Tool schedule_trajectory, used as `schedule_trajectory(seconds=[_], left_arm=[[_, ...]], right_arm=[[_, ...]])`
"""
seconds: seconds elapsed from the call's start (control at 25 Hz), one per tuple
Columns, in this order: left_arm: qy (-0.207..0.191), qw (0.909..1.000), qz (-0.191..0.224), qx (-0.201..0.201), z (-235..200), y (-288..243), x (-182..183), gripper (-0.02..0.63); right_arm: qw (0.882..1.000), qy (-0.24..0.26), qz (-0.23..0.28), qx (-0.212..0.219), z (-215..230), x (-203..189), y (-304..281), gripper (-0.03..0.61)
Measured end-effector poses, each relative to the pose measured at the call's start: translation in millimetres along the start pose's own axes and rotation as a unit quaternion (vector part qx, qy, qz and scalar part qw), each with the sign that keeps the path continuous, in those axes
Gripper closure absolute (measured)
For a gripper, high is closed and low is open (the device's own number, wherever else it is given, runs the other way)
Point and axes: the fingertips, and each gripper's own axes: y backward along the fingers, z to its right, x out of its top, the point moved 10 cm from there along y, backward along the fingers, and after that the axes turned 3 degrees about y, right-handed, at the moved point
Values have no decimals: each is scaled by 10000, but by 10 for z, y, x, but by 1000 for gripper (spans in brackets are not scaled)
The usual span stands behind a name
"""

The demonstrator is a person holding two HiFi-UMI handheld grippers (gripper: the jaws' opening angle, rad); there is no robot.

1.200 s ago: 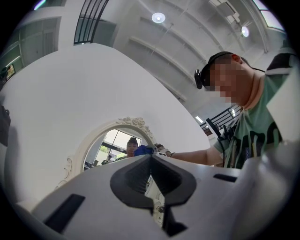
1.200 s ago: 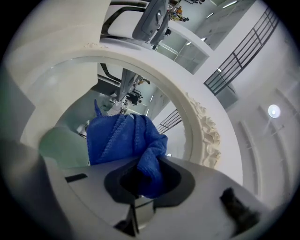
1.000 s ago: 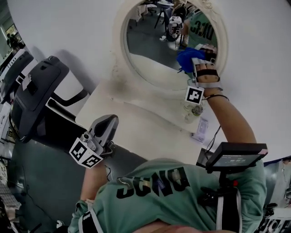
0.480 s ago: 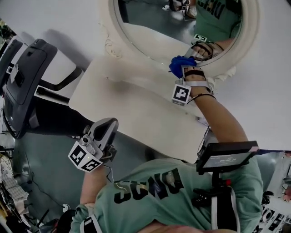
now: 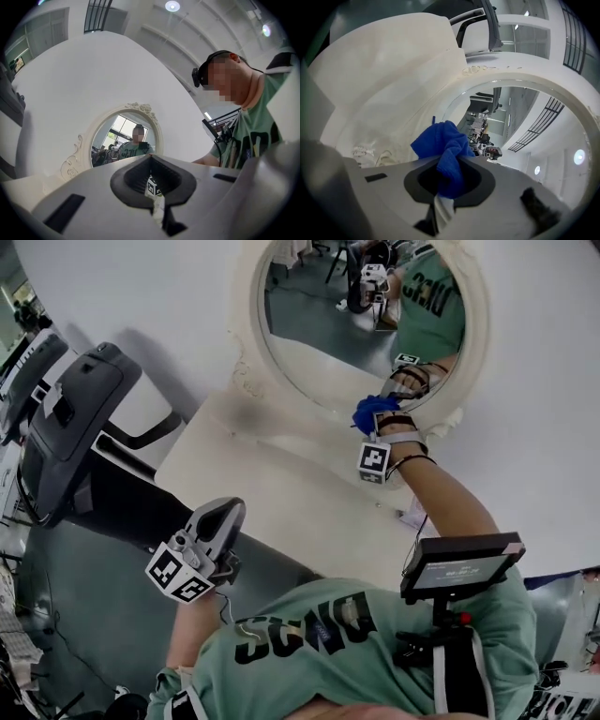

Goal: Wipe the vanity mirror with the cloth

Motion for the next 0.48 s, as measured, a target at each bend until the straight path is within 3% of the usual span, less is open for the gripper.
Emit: schedule_trajectory(seconds=[0.12, 0.24, 0.36, 0.48], left_arm=[[-239, 9995, 179, -119, 92, 12, 219, 603], [-465, 9977, 409, -273, 132, -42, 404, 603], [-611, 9955, 570, -454, 171, -112, 513, 603], [-675, 9943, 621, -545, 172, -159, 540, 603]], right_arm=[[9995, -79, 29, -292, 362, -301, 307, 532], [9923, -338, 97, -1188, 1074, -624, 740, 532], [9745, -407, -138, -2202, 1766, -934, 1141, 532], [9496, -326, -295, -3103, 2308, -1156, 1404, 532]])
